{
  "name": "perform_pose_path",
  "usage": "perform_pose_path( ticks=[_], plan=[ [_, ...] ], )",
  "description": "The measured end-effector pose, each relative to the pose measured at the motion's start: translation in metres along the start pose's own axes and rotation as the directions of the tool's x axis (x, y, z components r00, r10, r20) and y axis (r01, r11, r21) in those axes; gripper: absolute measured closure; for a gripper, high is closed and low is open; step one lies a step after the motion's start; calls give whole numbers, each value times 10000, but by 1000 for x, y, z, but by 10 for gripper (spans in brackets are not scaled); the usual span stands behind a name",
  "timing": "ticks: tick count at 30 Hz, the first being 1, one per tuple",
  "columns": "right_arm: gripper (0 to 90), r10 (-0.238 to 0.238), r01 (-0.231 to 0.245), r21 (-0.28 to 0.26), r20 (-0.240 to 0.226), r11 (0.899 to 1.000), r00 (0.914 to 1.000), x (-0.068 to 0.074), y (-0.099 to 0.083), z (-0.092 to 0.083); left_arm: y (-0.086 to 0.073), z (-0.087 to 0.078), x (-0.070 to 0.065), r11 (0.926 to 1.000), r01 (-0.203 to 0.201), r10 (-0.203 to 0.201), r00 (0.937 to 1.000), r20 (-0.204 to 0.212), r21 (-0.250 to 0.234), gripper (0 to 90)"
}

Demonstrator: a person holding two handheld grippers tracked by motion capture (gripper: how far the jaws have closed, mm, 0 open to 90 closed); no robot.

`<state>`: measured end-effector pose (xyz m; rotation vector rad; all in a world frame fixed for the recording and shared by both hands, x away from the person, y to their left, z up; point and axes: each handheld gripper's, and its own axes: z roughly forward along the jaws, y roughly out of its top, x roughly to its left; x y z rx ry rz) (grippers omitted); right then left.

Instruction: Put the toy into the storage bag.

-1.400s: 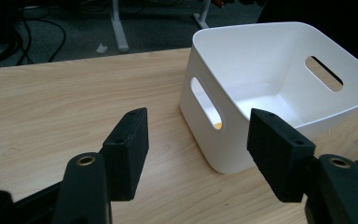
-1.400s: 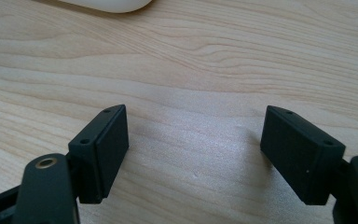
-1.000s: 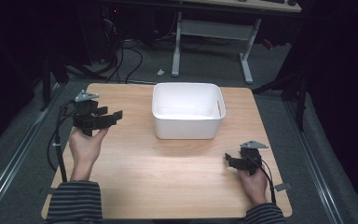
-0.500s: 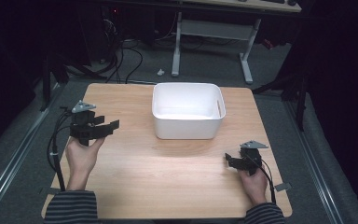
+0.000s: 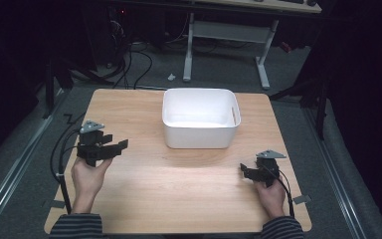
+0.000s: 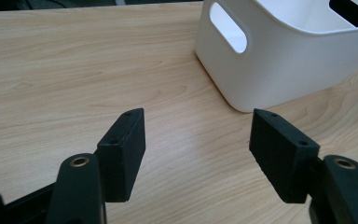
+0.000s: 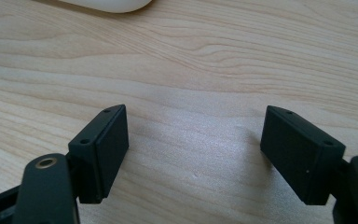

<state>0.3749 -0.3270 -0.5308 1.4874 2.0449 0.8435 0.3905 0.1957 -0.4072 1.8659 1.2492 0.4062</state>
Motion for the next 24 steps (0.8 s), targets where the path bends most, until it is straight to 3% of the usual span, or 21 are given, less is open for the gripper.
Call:
perform_pose_path(
  ticks=[13,24],
  plan=[
    [237,1,-1,0,0,10000,10000,0,0,0,-18,9,-1,9999,80,-80,10000,-7,76,337],
    [237,4,-4,0,1,10000,10000,0,0,0,-36,26,-7,9994,230,-234,9996,127,258,346]
  ],
)
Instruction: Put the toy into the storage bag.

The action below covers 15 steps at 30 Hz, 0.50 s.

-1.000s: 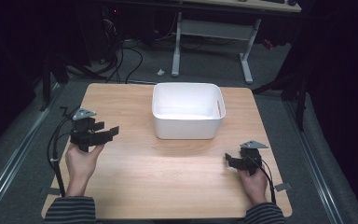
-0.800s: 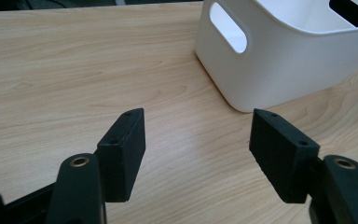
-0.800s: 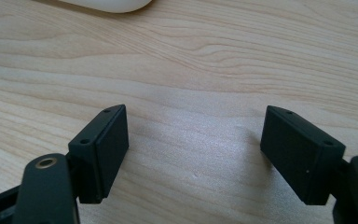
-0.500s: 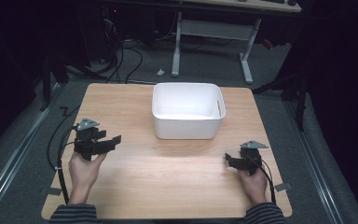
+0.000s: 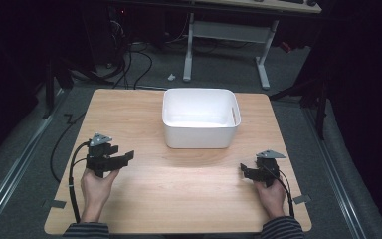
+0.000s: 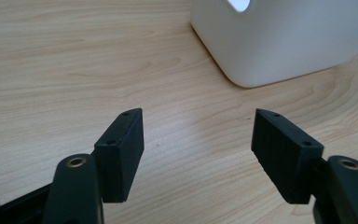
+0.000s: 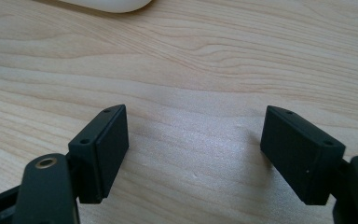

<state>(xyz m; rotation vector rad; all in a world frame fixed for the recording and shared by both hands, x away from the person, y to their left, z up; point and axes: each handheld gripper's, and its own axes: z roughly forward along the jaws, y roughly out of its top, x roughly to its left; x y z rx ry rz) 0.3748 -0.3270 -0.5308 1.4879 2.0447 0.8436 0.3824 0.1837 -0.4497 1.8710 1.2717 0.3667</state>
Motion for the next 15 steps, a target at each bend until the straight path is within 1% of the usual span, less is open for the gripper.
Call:
perform_pose_path(
  ticks=[4,6,8,10,12,15],
  plan=[
    [236,-2,2,0,0,10000,10000,0,0,0,-4,6,-1,9999,99,-99,9999,71,40,342],
    [236,-2,2,-1,1,10000,10000,0,0,0,-6,7,-1,10000,81,-81,9999,74,38,339],
    [236,0,0,1,0,10000,10000,0,0,0,-7,8,-1,9997,242,-242,9995,223,5,336],
    [236,-2,2,0,0,10000,10000,0,0,0,-9,10,0,9994,344,-344,9991,256,14,333],
    [237,-1,1,0,1,10000,10000,0,0,0,-13,14,0,9992,399,-400,9989,259,33,332],
    [236,-3,3,0,-1,10000,10000,0,0,0,-16,19,0,9992,321,-325,9993,157,253,329]
  ],
)
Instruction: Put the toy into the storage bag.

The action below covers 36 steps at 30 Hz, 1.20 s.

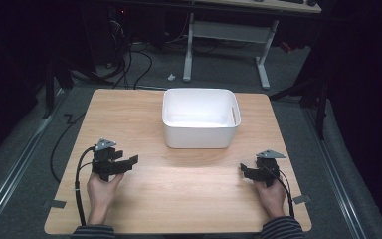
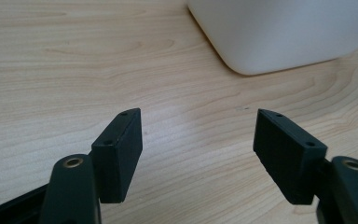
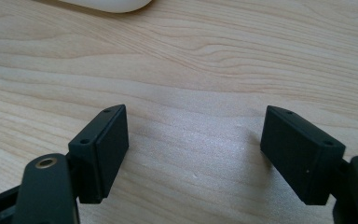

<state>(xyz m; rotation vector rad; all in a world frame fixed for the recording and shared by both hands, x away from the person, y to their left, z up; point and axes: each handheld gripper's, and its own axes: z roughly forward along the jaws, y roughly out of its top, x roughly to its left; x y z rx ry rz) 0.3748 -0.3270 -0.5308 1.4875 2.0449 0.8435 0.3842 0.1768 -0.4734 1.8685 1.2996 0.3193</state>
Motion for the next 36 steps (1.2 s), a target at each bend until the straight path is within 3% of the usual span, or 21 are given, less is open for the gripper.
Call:
perform_pose_path(
  ticks=[7,11,21,36],
  plan=[
    [236,2,-2,0,-1,10000,10000,0,0,0,-6,10,-3,10000,-55,55,10000,-4,60,324],
    [236,1,-1,0,-1,10000,10000,0,0,0,-12,10,-4,9991,177,-168,9996,229,-382,326],
    [236,4,-4,0,5,10000,10000,0,0,0,-27,25,-5,9999,144,-145,9998,-97,-58,324],
    [236,3,-3,3,2,10000,10000,0,0,0,-38,42,-13,9978,-620,637,9938,-912,214,312]
  ],
)
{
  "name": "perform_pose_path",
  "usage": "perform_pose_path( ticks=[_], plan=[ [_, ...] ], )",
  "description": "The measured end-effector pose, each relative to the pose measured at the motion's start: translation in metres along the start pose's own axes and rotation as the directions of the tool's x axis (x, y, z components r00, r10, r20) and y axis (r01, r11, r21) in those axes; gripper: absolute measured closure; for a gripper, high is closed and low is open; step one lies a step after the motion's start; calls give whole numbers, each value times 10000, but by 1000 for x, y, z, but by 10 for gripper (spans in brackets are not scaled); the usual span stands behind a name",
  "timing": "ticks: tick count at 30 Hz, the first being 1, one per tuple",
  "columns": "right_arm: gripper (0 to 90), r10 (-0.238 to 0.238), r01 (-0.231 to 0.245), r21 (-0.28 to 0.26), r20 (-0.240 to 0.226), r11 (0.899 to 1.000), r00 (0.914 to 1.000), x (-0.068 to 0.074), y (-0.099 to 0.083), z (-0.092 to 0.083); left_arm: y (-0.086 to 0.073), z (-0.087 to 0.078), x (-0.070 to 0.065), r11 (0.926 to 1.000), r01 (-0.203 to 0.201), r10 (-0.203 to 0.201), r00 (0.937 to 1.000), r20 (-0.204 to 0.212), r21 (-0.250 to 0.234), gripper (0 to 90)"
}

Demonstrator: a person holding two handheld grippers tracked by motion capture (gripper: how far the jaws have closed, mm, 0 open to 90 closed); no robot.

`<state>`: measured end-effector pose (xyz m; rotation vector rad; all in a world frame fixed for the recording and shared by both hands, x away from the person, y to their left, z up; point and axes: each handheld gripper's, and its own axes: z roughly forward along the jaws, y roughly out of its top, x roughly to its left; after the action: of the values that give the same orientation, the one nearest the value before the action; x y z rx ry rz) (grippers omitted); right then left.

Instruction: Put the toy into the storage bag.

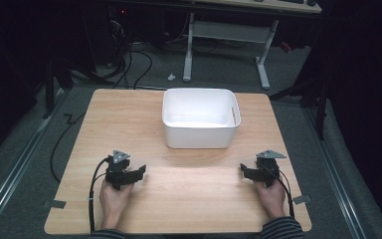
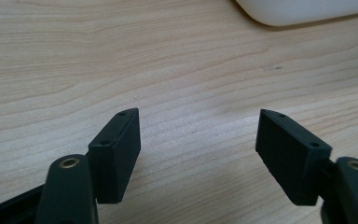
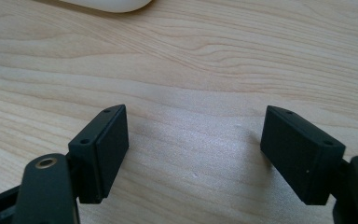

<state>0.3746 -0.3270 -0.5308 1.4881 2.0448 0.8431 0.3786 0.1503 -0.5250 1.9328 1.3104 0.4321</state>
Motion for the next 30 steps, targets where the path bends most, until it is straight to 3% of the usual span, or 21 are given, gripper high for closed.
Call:
perform_pose_path(
  ticks=[4,7,10,17,24,30],
  plan=[
    [236,2,-2,-1,1,10000,10000,0,0,0,-4,4,0,9999,113,-112,9998,134,-20,311],
    [236,1,-1,0,2,10000,10000,0,0,0,-6,6,-2,10000,-7,6,9999,-152,-67,300],
    [237,2,-2,-1,2,10000,10000,0,0,0,-7,7,-3,9999,-38,36,9998,-183,-138,285],
    [237,1,-1,-2,3,10000,10000,0,0,0,-7,10,-8,9986,-528,525,9976,-446,-62,257],
    [236,21,-21,-3,15,10000,10000,0,0,0,-8,9,-5,9995,-305,303,9994,-190,-120,227],
    [237,45,-45,-6,24,10000,10000,0,0,0,-7,10,-9,9981,-623,624,9969,-471,31,220]
  ],
)
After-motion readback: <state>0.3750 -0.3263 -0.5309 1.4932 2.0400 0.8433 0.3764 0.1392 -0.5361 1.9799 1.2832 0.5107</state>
